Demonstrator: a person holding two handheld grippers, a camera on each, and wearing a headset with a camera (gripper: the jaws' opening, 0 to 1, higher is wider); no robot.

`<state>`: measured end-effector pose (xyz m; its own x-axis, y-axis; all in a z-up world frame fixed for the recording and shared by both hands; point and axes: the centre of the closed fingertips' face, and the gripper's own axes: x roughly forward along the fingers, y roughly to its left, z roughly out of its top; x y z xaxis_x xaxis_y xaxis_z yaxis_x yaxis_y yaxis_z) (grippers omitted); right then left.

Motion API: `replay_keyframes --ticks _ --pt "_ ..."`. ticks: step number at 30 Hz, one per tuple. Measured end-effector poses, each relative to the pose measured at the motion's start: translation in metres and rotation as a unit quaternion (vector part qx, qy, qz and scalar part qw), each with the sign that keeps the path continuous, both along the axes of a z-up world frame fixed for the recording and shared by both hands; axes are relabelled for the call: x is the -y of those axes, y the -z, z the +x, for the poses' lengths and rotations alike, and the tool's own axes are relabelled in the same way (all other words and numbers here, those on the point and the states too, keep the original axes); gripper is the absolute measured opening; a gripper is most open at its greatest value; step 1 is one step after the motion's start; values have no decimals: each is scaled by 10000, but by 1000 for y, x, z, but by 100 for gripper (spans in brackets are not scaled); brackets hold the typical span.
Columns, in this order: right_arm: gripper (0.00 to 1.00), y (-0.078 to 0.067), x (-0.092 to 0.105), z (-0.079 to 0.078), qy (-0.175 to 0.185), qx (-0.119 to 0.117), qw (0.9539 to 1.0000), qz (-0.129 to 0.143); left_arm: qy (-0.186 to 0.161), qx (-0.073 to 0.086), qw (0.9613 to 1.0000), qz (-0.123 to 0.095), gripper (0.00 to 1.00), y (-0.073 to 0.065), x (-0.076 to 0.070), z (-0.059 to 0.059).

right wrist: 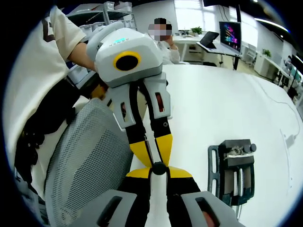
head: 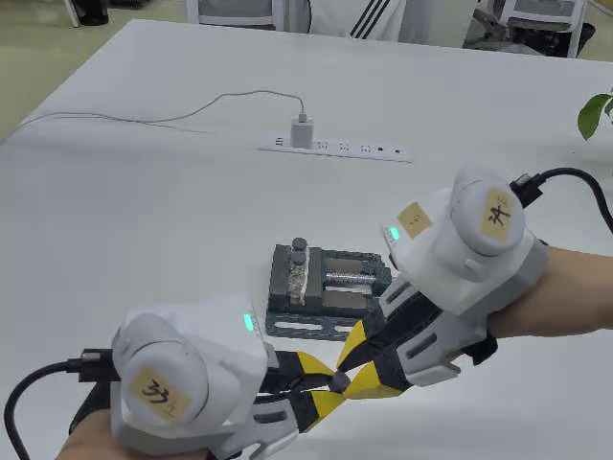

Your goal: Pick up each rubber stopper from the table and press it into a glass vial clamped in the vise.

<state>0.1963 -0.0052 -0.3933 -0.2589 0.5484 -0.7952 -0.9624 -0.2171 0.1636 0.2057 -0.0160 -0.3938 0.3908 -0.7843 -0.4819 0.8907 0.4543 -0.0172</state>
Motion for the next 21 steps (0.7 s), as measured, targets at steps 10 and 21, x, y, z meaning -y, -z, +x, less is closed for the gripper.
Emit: replay_keyframes --ticks 10,21 --pt "7 1 1 -3 39 -62 10000 -39 58 39 10000 60 4 2 1 -3" --pt "6 2 -1 0 59 9 10000 -19 -64 74 9999 -21 5 3 -1 0"
